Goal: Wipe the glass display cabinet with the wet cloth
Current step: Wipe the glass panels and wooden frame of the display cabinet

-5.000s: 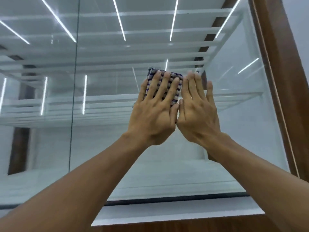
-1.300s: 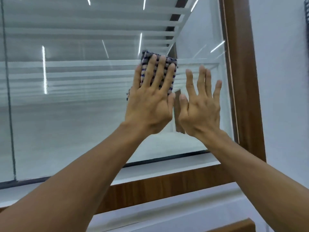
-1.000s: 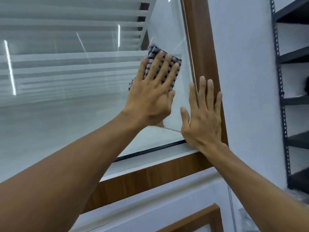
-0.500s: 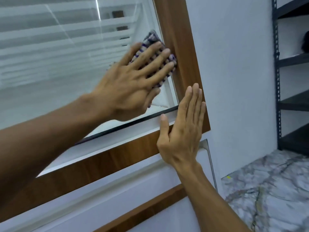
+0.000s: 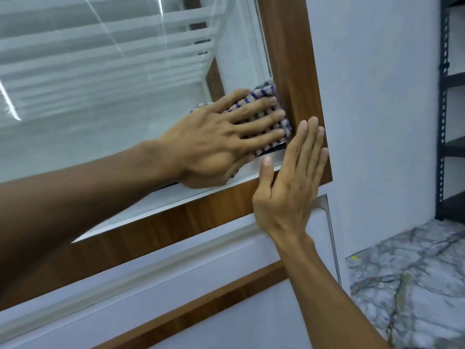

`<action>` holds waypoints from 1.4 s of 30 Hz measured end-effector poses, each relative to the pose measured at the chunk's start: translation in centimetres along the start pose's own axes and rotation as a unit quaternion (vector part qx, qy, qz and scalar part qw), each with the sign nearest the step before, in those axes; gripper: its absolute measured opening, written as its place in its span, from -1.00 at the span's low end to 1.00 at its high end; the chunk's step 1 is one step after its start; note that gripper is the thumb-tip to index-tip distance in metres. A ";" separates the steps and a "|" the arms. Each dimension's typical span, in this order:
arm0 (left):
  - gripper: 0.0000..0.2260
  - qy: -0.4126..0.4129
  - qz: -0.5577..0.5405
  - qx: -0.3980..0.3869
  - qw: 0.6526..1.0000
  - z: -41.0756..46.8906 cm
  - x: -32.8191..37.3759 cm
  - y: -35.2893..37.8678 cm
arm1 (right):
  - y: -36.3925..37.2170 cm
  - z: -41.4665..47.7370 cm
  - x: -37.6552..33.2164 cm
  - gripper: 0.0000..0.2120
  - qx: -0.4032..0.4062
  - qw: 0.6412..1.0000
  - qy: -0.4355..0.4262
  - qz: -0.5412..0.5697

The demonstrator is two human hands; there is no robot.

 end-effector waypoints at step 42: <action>-0.46 -0.410 -0.016 0.032 0.912 -43.9 7.7 0.0 | 10.0 -21.7 -30.7 -0.33 -0.220 0.921 -0.316 0.053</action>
Point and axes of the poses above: each hand's wrist, its own z-axis towards the middle knuckle, its own y-axis out of the palm, x = y × z, the point moved 1 cm from there along z, towards the middle knuckle, and after that the axes turned 14 degrees about y, right-handed, at the moved point
